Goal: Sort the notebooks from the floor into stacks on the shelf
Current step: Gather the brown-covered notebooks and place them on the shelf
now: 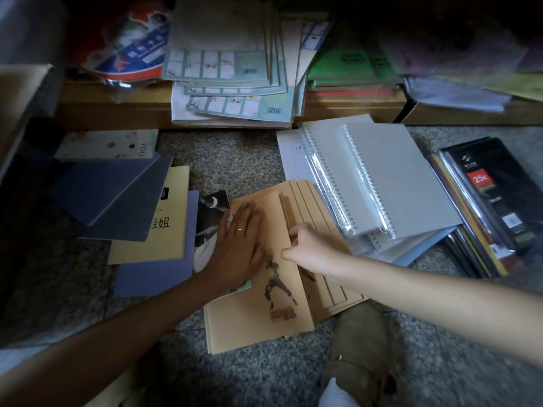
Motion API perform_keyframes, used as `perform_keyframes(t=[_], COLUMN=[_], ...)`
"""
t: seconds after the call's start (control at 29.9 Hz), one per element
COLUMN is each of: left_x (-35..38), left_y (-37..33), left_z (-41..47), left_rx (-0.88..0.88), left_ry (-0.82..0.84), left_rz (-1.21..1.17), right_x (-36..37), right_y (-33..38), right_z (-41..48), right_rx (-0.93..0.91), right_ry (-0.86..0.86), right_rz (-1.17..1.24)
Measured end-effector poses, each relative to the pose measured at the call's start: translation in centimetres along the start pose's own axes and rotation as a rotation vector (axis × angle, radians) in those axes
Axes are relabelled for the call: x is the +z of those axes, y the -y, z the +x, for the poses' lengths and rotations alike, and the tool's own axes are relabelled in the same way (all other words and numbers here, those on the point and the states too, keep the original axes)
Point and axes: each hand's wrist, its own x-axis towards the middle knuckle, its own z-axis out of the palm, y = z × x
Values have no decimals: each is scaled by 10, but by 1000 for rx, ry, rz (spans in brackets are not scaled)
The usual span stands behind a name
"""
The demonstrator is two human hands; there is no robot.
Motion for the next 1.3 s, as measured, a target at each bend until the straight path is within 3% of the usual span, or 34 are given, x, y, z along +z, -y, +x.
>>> perform_keyframes(t=[0.1,0.37,0.57,0.77,0.84,0.94,1.0,1.07,1.17,1.3], left_x=[-1,-6,-17,-14,-19,-61,-87,-104,-128,-156], left_y=[0,-1,23,19,11,-20,-34,-43,-59,-77], left_z=[-1,-5,-31,-49,-46,-16,5,20,34,42], left_rx=[-20,-29,-53,-150,-174,-271,-370,-428,-376,-327], left_ry=[-28,-29,74,123,8,-100,-204,-277,-276,-258], left_rz=[-58,-109,-57,-47,-249,-973,-1248,-1371,-1425,-1448], right_x=[1,16,9,-71,-88,-100,-107,-116,-133,-152], right_y=[-3,-20,-18,-20,-19,-15,-8,0,14,26], right_z=[1,-7,-13,-19,-27,-30,-29,-26,-22,-22], right_rx=[-59,-158,-261,-442,-500,-580,-627,-649,-640,-705], right_ry=[-17,145,53,-46,-27,-76,-164,-236,-317,-418], right_rz=[-2,-108,238,316,426,602,702,813,930,895])
